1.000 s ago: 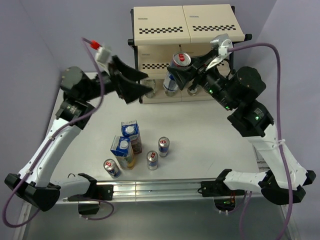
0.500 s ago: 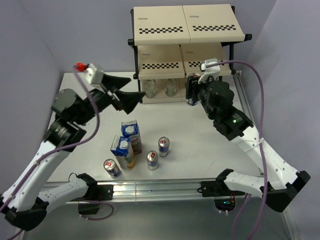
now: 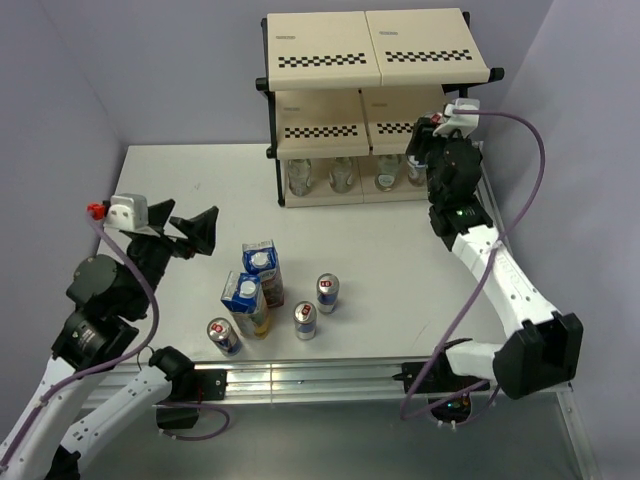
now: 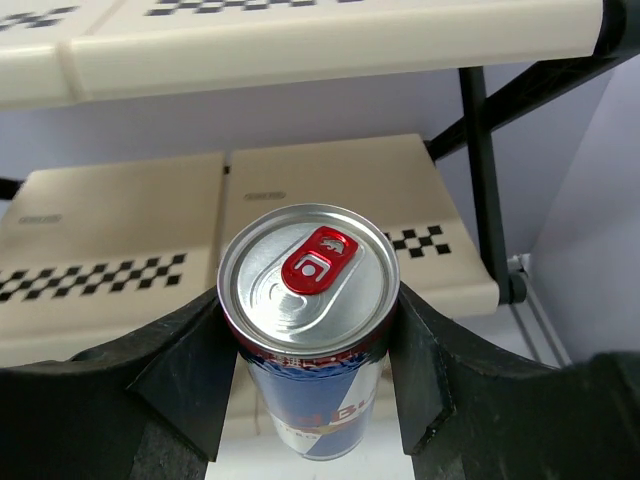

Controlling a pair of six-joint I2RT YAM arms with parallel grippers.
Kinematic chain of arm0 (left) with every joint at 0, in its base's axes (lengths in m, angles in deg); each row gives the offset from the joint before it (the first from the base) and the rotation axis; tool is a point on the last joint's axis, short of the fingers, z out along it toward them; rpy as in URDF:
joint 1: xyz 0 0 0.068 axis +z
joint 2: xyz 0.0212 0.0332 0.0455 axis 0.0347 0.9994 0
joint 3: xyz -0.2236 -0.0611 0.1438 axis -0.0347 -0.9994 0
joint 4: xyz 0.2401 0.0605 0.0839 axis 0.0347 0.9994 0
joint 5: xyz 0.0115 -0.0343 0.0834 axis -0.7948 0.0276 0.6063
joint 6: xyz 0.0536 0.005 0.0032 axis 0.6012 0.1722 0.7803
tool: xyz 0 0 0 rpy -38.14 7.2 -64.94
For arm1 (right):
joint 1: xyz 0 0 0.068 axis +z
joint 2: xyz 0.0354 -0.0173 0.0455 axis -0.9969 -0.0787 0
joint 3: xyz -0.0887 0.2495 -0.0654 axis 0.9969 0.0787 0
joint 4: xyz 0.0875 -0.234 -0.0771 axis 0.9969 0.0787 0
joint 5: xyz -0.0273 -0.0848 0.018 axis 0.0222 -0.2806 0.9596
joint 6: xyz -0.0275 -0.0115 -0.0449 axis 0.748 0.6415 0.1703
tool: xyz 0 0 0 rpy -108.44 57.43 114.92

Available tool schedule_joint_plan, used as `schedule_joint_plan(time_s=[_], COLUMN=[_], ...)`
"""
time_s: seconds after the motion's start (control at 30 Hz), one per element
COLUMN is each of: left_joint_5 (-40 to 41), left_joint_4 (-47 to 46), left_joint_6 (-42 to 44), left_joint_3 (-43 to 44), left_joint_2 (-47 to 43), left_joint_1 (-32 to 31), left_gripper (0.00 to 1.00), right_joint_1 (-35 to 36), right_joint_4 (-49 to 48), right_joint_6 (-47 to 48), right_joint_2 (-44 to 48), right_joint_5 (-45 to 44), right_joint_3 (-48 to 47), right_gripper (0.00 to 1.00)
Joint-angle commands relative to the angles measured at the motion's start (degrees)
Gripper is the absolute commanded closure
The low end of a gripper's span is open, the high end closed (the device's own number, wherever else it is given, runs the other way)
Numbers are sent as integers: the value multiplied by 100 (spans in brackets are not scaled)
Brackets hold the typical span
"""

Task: Place and organize the beverage onto the shelf
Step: Place the drink on the shelf.

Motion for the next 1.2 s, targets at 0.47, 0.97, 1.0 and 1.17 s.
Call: schedule_joint_plan(time_s=[0.47, 0.97, 1.0, 1.17], left_joint_5=[177, 194, 194, 150], left_joint_4=[-538, -582, -582, -644], left_joint_6=[181, 199, 199, 208], left_joint_3=[-1008, -1078, -1087, -1140], left_joint_2=[-846, -934, -951, -969], left_joint_1=[-17, -26, -26, -26], left_gripper=[1, 1, 1, 1], right_joint_1=[-880, -1144, -1153, -1153], right_joint_4=[-1786, -1760, -1917, -2444], right_joint_6=[-57, -154, -145, -101], right_joint_2=[-1430, -2353, -2371, -2520], right_joint_5=[580, 633, 633, 616], right_joint_3=[-950, -1601, -1566, -1355], right_gripper=[100, 100, 100, 100])
